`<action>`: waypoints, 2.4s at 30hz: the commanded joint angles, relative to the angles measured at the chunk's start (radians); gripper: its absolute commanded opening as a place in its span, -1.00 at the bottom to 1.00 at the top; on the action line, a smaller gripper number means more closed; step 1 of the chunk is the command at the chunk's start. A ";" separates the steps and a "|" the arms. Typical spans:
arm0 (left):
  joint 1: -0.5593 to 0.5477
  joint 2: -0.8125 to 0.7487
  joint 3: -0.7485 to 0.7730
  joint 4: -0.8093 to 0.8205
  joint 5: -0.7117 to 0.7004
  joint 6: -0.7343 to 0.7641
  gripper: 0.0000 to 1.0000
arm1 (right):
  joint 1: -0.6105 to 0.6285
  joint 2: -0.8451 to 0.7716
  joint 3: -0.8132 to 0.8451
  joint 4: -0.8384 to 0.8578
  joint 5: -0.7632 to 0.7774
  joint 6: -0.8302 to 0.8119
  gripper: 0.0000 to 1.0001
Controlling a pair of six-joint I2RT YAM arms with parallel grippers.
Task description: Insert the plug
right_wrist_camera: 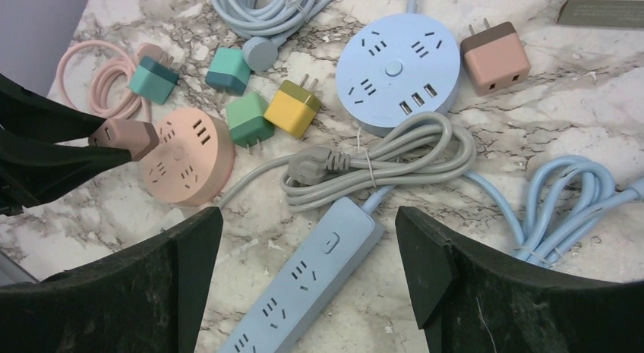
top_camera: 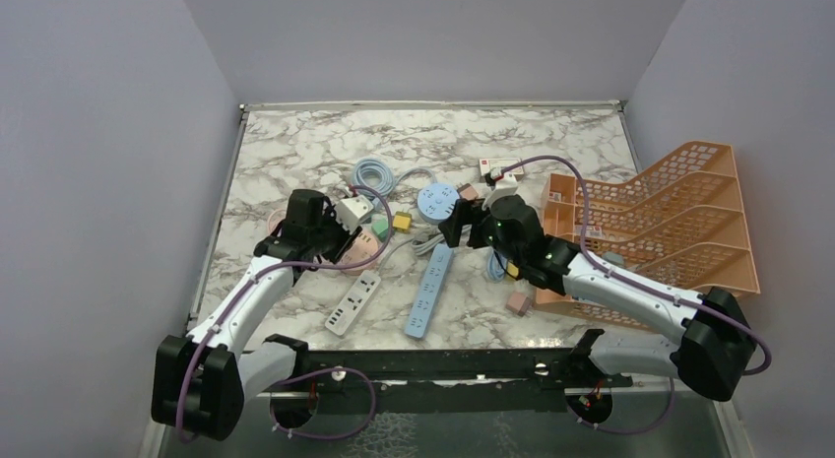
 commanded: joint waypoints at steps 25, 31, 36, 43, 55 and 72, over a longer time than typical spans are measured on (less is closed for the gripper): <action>0.124 0.152 0.016 0.059 0.047 0.035 -1.00 | -0.052 0.028 -0.019 0.046 0.021 -0.064 0.69; 0.124 0.196 0.049 0.060 0.014 0.029 -1.00 | -0.054 0.029 -0.021 0.046 0.018 -0.063 0.68; 0.124 0.222 0.059 0.021 0.101 0.031 -1.00 | -0.054 0.020 -0.027 0.044 0.023 -0.061 0.68; 0.126 0.243 0.029 -0.004 0.093 0.020 -1.00 | -0.054 0.017 -0.014 0.037 0.024 -0.076 0.68; 0.198 0.411 0.167 -0.128 0.130 0.010 -1.00 | -0.057 0.033 0.011 0.032 0.033 -0.135 0.68; 0.194 0.292 0.071 -0.010 0.383 0.157 -1.00 | -0.074 0.101 0.037 0.090 0.029 -0.193 0.67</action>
